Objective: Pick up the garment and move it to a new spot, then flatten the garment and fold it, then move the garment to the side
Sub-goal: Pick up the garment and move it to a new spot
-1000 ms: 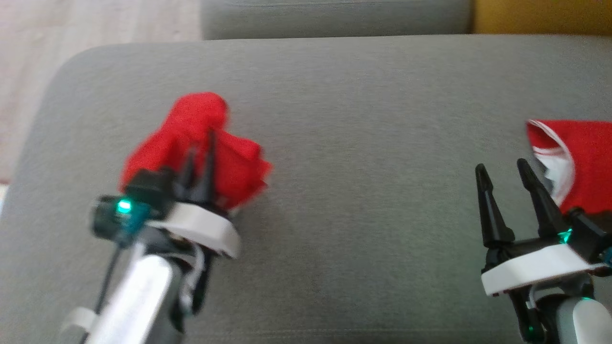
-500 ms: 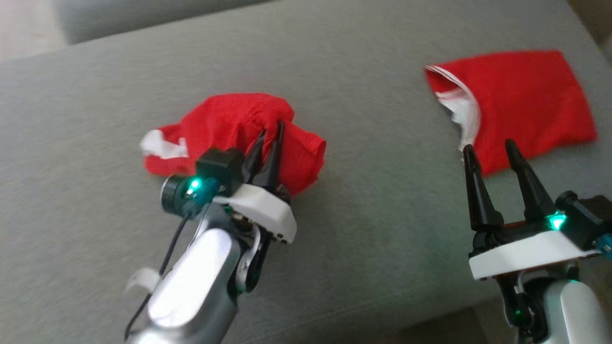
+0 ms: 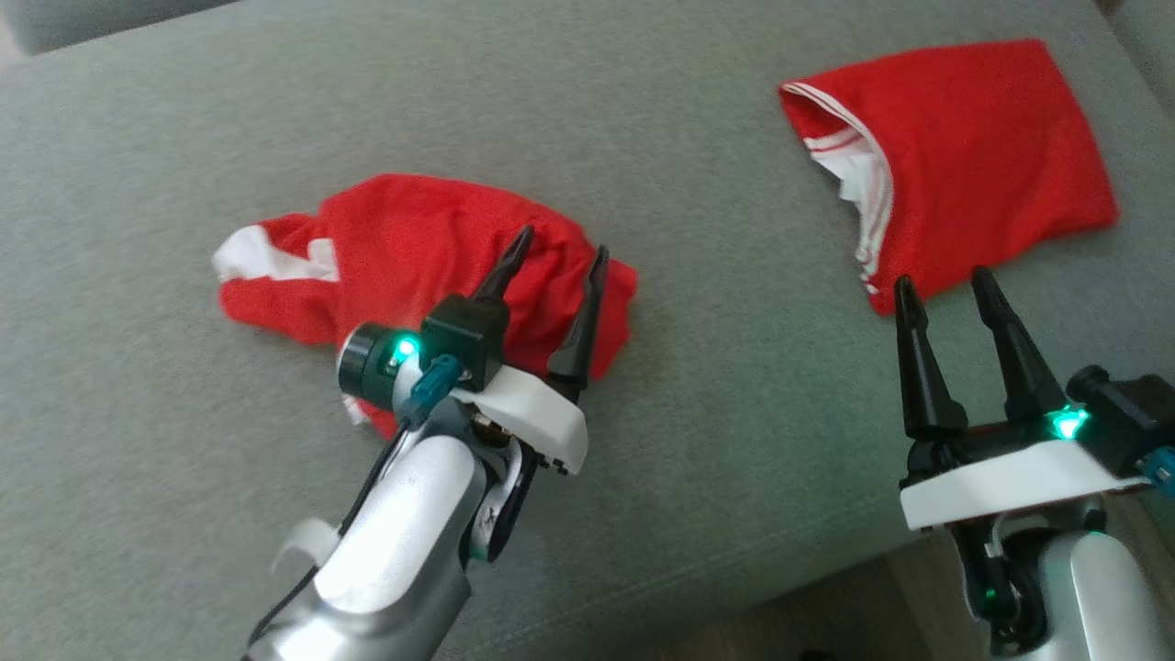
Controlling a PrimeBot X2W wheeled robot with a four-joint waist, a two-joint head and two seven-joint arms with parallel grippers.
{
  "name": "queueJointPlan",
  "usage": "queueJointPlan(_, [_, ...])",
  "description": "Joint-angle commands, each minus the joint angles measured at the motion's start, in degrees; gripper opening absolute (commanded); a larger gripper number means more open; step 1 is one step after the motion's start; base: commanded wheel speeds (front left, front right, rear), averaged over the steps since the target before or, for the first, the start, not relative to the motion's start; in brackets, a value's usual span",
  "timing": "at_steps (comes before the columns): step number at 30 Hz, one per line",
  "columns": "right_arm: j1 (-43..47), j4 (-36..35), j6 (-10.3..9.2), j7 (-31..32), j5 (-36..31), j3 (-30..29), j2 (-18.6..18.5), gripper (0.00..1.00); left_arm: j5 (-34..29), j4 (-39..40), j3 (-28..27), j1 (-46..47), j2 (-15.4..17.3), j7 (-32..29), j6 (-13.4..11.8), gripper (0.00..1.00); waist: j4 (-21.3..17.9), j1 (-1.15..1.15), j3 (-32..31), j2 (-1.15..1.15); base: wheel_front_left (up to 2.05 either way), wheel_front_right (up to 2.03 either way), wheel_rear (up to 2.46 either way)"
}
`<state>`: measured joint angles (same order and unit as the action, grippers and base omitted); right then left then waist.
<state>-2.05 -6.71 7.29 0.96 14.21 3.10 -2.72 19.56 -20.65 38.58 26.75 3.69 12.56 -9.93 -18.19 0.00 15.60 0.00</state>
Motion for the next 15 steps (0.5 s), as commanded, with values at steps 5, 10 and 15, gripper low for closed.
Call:
queueJointPlan(5, [-1.47,-1.99,0.2,0.24,-0.56,0.54,-0.17,1.0,-1.86,8.13,-2.09,0.49,2.63,1.77,-0.78,1.0,4.61,0.0,-2.62,0.0,0.0,0.0,0.0])
queueJointPlan(10, [-0.84,-2.6,0.2,1.3,-1.38,-0.33,-0.17,1.0,-2.71,14.07,-5.73,-1.92,6.38,2.2,-3.49,1.0,8.81,0.0,-4.45,0.0,0.0,0.0,0.0])
queueJointPlan(15, [0.05,-3.34,0.2,2.25,-2.02,-0.98,-0.47,1.0,-1.43,16.49,-10.58,-5.04,10.54,2.34,-4.77,1.0,12.45,0.0,-6.08,0.0,0.0,0.0,0.0])
